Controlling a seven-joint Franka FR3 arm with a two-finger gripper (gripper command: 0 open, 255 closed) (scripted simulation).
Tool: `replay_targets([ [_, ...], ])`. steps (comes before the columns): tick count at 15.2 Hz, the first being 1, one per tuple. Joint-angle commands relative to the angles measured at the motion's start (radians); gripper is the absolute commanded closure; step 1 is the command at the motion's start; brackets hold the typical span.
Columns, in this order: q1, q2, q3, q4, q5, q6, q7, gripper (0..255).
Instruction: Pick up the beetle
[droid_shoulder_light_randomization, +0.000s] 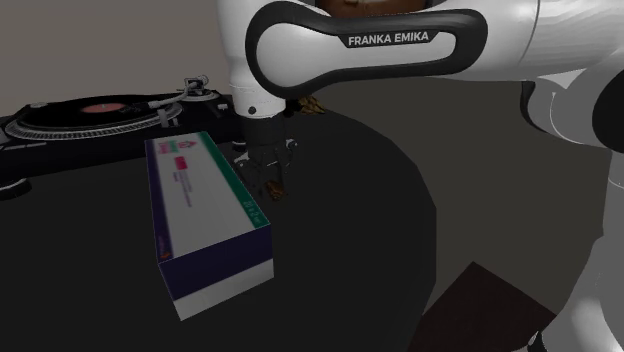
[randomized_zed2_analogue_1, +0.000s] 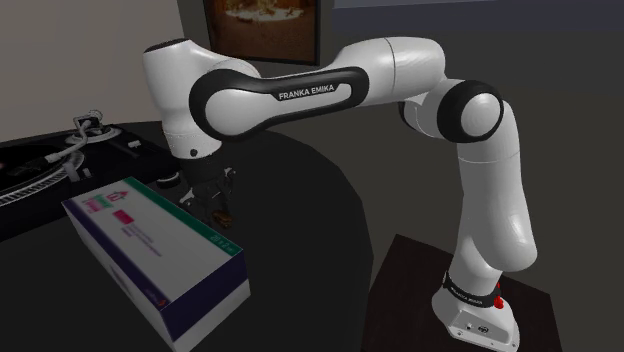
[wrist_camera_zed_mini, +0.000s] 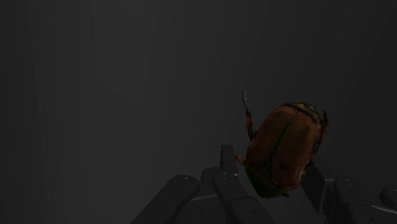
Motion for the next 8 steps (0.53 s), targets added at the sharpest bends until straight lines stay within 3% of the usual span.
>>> replay_targets([
  [1,-0.001,0.003,-0.002,-0.002,-0.001,-0.001,0.0,255],
  [3,-0.004,-0.004,-0.001,-0.012,0.002,0.004,-0.001,255],
  [8,0.009,0.012,0.0,0.079,-0.005,-0.072,-0.005,255],
])
